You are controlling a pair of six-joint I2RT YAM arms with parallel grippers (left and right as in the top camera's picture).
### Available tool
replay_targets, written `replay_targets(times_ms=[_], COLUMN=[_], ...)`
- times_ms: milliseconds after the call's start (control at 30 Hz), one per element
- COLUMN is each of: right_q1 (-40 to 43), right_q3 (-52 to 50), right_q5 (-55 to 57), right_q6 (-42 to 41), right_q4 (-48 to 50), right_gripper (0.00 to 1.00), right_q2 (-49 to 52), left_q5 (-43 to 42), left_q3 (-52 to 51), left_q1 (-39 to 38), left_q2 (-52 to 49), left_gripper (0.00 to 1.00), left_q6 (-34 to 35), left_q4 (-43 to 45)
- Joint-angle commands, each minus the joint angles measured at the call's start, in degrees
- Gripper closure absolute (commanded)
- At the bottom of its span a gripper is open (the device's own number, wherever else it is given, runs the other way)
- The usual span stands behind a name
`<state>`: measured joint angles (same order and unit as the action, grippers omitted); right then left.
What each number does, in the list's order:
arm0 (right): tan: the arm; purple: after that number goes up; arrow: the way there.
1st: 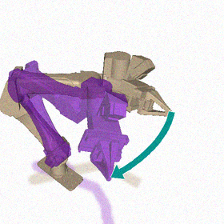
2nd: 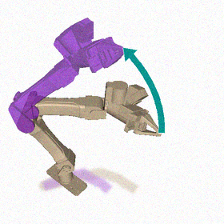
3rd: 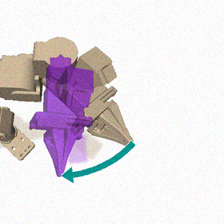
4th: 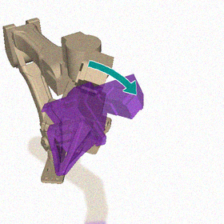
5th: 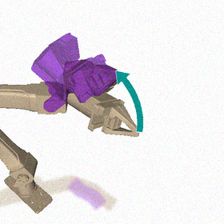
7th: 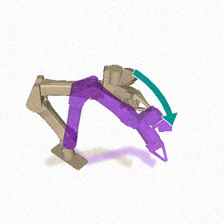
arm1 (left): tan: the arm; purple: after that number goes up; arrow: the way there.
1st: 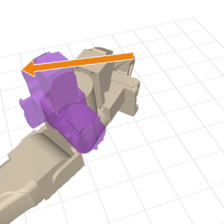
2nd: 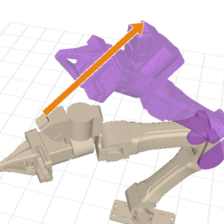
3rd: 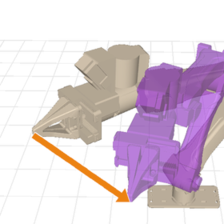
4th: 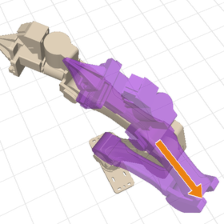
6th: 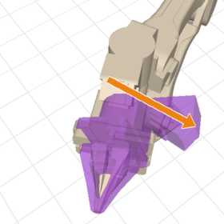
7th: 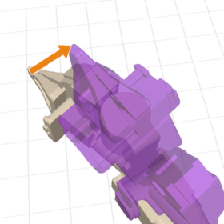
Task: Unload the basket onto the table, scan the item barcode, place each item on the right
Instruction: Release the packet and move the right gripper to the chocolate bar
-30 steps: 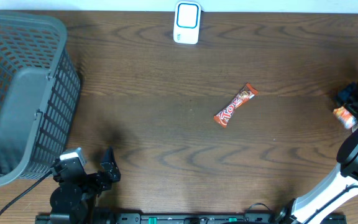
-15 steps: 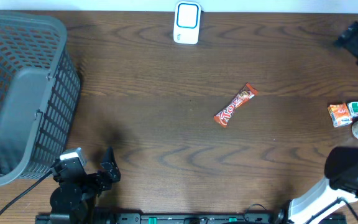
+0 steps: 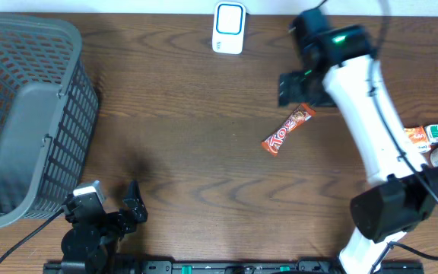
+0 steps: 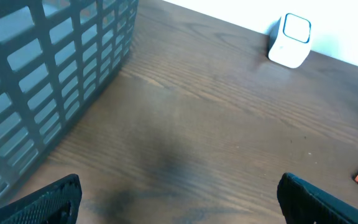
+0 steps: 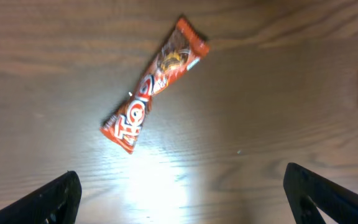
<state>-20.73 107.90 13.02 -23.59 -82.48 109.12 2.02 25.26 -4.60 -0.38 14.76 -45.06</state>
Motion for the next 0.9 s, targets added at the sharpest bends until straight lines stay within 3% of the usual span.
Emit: replay_targets(times_ms=[0, 133, 300, 500, 700, 867], right_q1=[-6.4, -11.32, -10.82, -11.76, -11.85, -10.8], right_q3=[-7.89, -16.55, -19.91, -22.95, -29.44, -34.82], right_q5=[15.28, 10.88, -10.62, -7.39, -7.15, -10.27], right_q6=[-2.14, -10.08, -30.51, -48.76, -49.18, -42.51], right_q4=[2.99, 5.92, 10.49, 18.64, 25.42, 35.26], right_gripper=[0.01, 0.01, 0.07, 0.08, 0.08, 0.09], right_q2=[-0.11, -0.09, -0.09, -0.04, -0.04, -0.04], left_q5=[0.11, 0.11, 0.11, 0.11, 0.11, 0.11], left_q3=[0.09, 0.09, 0.09, 0.09, 0.09, 0.09], left_q1=[-0.2, -0.2, -0.2, -0.2, -0.2, -0.2], left_q2=[0.04, 0.04, 0.04, 0.04, 0.04, 0.04], left_gripper=[0.02, 0.02, 0.02, 0.02, 0.02, 0.02], left_q6=[-0.76, -0.76, -0.76, -0.76, -0.76, -0.76], left_q4=[0.07, 0.07, 0.07, 0.07, 0.07, 0.07])
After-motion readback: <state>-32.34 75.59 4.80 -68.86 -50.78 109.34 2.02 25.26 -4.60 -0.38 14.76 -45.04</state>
